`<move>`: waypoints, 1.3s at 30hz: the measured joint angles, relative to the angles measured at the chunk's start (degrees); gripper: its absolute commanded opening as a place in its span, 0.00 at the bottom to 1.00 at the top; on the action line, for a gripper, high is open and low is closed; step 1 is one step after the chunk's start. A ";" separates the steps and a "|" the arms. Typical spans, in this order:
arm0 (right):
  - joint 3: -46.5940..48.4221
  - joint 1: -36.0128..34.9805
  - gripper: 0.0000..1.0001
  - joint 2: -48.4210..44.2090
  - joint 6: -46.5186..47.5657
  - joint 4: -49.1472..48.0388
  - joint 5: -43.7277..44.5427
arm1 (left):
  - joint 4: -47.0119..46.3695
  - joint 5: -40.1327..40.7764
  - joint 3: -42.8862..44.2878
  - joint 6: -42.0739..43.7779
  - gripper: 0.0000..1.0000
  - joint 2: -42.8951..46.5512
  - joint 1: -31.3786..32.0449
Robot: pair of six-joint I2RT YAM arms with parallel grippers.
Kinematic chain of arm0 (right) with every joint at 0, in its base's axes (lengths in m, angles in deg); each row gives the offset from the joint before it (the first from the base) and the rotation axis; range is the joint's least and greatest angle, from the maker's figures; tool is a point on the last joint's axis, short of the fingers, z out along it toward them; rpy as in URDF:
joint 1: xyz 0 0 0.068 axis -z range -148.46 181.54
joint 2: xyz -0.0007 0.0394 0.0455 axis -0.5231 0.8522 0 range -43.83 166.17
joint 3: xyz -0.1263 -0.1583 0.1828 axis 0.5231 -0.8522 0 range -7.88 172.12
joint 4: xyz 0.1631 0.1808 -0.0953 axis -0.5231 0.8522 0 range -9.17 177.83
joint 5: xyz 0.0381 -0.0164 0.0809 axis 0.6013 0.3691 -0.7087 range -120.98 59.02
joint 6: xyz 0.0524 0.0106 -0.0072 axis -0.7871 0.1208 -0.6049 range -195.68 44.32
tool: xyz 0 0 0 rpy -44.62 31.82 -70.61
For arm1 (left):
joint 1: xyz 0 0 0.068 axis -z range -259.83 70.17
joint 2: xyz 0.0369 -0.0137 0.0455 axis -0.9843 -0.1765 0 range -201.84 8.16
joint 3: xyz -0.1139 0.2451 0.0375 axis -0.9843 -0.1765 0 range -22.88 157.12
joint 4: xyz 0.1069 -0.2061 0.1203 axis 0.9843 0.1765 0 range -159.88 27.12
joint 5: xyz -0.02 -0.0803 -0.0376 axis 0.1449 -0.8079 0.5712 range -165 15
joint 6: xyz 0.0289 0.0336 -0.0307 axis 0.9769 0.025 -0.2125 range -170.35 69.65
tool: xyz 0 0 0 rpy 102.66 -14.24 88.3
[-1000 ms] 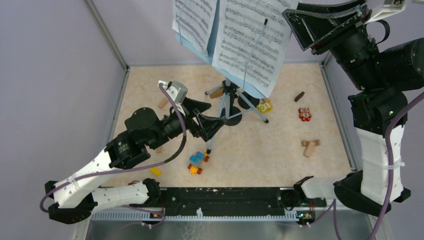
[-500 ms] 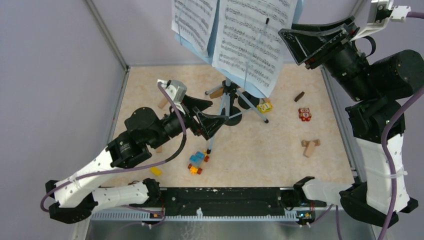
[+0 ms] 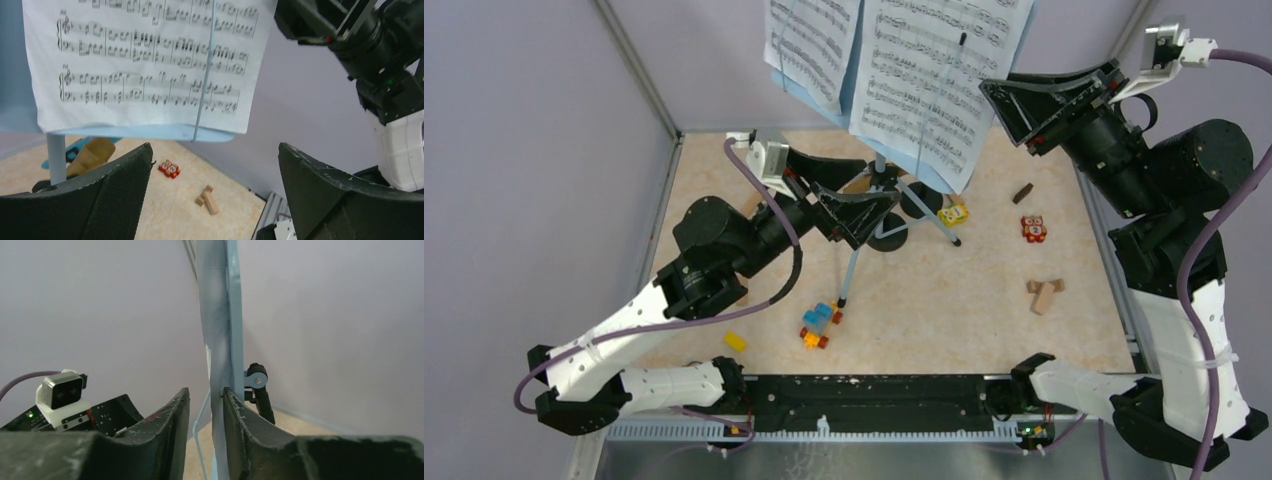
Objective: Pack up the instrument practice props
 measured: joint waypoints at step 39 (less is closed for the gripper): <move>-0.17 0.00 0.00 -0.11 0.15 -0.02 3.48 | -12.37 6.95 19.76 6.21 0.28 -23.80 0.00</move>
